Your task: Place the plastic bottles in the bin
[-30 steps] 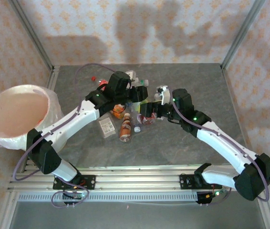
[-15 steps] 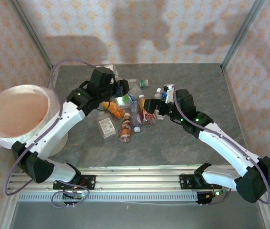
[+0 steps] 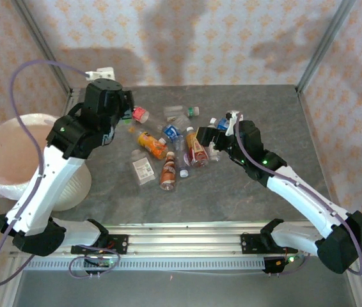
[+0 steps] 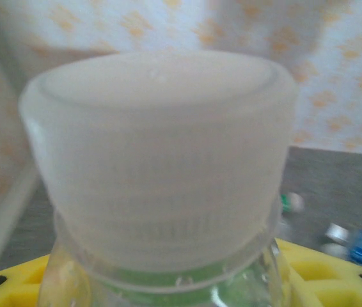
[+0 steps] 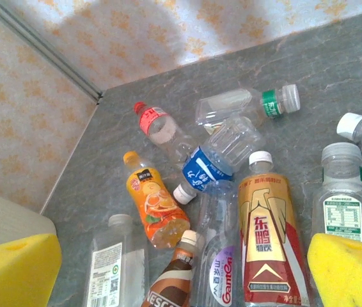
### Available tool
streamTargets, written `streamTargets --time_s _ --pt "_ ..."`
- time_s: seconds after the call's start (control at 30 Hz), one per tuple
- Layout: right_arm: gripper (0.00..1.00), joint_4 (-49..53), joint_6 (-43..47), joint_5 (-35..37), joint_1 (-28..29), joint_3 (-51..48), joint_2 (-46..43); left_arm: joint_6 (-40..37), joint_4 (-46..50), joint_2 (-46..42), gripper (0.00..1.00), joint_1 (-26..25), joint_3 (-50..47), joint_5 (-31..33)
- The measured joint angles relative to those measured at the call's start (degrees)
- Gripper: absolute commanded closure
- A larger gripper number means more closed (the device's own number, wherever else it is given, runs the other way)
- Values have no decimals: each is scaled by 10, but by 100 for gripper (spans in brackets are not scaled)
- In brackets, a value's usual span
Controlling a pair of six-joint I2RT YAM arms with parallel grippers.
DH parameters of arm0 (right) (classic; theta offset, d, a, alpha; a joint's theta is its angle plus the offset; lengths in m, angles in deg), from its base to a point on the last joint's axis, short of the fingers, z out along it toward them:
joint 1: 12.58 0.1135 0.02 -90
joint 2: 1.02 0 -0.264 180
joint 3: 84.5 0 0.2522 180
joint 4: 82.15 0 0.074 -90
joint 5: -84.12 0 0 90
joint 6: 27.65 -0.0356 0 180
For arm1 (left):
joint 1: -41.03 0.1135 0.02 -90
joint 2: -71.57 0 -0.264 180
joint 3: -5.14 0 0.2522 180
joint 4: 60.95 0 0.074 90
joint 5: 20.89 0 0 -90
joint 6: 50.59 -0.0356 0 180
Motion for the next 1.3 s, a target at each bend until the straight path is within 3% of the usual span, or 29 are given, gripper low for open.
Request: streamTargets --time_s 0.23,0.37,0.67,0.9,1.1,1.3 --pt "1 -15 1 10 0 -1 0 -94 55 -15 56 52 47 213" --pt "1 -16 3 11 0 0 2 -122 60 -33 56 130 43 257" --pt "1 -15 3 10 0 27 23 -147 77 -67 54 357 -20 230" --pt "1 -10 5 9 0 53 38 -127 91 -47 56 520 -71 150" --pt "1 3 13 8 0 73 39 -95 97 4 57 618 -96 66" --pt "1 12 16 8 0 75 39 -59 97 45 53 642 -118 39"
